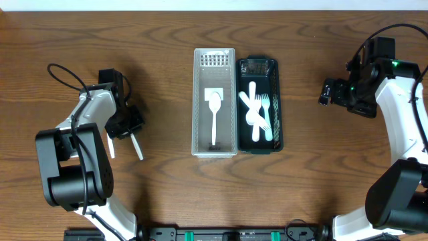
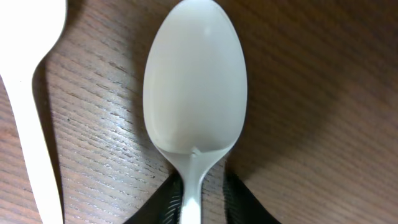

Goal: Pack container
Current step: 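Move the left gripper to the next white spoon and grasp it, then carry the spoon into the grey tray and release it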

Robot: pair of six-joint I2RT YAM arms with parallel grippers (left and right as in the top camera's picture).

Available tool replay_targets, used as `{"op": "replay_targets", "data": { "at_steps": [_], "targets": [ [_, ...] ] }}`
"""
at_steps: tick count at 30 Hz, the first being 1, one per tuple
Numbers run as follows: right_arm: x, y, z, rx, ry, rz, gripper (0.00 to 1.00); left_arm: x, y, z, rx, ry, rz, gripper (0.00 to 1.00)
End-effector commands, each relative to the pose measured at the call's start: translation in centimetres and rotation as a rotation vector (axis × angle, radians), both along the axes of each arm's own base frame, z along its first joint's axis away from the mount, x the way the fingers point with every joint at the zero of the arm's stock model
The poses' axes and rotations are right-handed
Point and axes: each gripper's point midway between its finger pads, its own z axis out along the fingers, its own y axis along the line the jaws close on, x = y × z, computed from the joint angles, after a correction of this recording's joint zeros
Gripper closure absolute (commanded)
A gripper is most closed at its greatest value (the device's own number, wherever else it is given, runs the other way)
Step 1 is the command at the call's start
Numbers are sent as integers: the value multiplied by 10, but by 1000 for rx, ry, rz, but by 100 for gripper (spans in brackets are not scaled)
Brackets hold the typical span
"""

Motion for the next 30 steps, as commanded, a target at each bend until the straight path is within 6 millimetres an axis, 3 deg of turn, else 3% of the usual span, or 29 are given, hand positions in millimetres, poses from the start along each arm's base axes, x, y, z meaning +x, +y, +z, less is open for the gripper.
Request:
{"op": "replay_targets", "data": {
  "at_steps": [1, 7, 13, 16, 20, 22, 26, 30],
  "targets": [
    [-1, 2, 0, 5, 0, 13, 1, -13, 0, -16, -6, 70, 3, 80],
    [-1, 2, 0, 5, 0, 13, 1, -13, 0, -16, -6, 69, 3, 91],
    [-1, 2, 0, 5, 0, 13, 1, -11, 0, -15, -6, 64, 3, 94],
    [-1, 2, 0, 5, 1, 13, 1, -9, -2, -1, -7, 65, 0, 94],
    [-1, 2, 0, 5, -1, 13, 1, 3, -18, 50, 1, 8, -55, 94],
    [-1, 2, 0, 5, -1, 13, 1, 13, -35, 87, 7, -68, -109, 94],
    [-1, 2, 0, 5, 0, 13, 1, 28, -90, 174, 2, -292, -267, 94],
    [-1, 2, 0, 6, 0, 13, 1, 27, -150, 233, 5, -481, -411, 94]
  ]
}}
